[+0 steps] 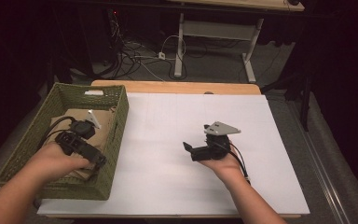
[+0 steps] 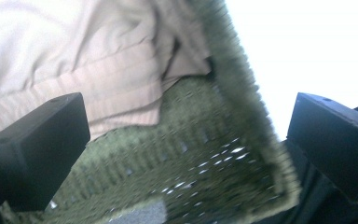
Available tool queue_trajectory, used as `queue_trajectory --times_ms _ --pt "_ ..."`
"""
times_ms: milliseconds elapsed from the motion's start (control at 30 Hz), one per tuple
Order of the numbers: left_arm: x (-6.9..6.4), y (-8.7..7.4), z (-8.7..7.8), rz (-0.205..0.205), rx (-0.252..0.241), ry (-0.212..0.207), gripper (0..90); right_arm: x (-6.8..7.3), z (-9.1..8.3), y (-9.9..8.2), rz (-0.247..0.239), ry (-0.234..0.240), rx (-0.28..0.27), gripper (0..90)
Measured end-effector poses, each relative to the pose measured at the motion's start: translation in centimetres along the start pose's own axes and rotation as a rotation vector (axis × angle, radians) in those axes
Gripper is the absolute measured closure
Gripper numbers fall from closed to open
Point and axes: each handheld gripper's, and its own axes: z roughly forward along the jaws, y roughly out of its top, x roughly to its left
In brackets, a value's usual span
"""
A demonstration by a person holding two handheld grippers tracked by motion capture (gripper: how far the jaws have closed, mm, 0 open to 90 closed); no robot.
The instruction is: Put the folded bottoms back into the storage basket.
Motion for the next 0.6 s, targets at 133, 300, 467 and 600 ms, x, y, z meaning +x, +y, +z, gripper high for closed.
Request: queue_trajectory --times_ms 133,300,467,600 --pt "-1.7 1.4 -0.3 0.04 -0.005 0.003 0.0 -1.0 -2.1 -1.7 0.006 -0.03 -0.001 0.5" --pt "-4.1 3.0 -0.5 0.085 -0.01 -0.001 0.0 -2.1 -4.6 -4.0 0.022 -0.081 0.014 0.5" --pt "-6.4 4.5 -0.5 0.132 -0.009 0.003 0.0 -2.9 -7.1 -6.1 0.045 -0.113 0.013 0.5" --pt "-7.9 5.5 -0.1 0.157 -0.005 0.005 0.0 -3.1 -8.3 -7.3 0.05 -0.125 0.0 0.5"
